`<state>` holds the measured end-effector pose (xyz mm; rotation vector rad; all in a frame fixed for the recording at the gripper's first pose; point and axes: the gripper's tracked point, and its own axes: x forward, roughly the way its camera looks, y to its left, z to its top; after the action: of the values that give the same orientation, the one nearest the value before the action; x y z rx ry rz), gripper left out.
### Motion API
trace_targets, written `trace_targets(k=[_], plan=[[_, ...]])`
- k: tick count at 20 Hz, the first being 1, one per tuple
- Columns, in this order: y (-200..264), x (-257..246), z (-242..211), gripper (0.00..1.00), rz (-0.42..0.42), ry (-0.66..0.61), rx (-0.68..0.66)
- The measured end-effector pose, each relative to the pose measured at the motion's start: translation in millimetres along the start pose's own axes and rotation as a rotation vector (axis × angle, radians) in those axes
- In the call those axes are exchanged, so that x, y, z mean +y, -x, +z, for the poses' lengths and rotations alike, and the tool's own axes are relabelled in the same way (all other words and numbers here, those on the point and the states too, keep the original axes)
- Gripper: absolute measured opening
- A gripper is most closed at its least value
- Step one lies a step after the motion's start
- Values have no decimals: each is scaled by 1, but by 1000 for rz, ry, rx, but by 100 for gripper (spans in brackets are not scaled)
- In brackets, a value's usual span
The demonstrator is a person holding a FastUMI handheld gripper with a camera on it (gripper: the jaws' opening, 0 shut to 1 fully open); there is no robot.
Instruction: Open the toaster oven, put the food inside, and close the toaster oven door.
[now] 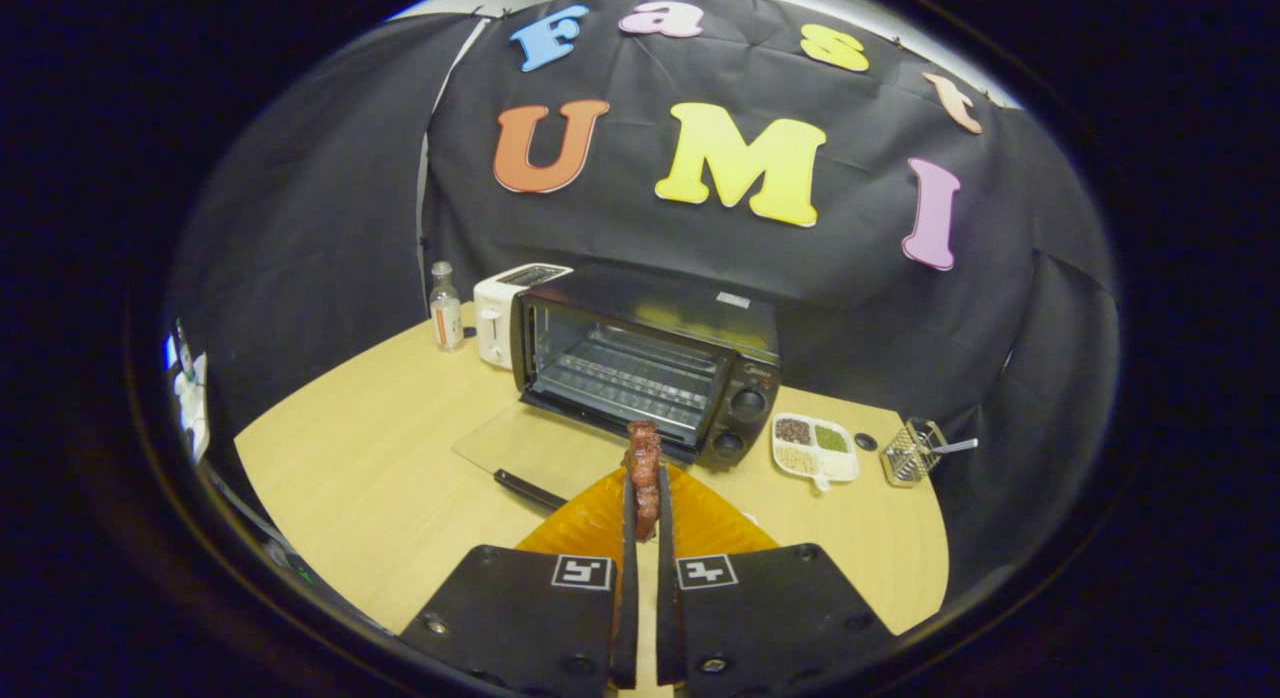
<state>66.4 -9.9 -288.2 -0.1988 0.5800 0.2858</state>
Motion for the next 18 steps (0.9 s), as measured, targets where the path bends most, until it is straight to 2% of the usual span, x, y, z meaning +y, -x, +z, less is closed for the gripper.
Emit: trace_targets(k=[4, 10, 13, 18], plan=[[-33, 42, 15, 11, 14, -12, -62], [-92, 60, 35, 11, -5, -167, -145], [-129, 54, 42, 10, 12, -316, -187], [-189, 43, 47, 10, 114, -593, -216]])
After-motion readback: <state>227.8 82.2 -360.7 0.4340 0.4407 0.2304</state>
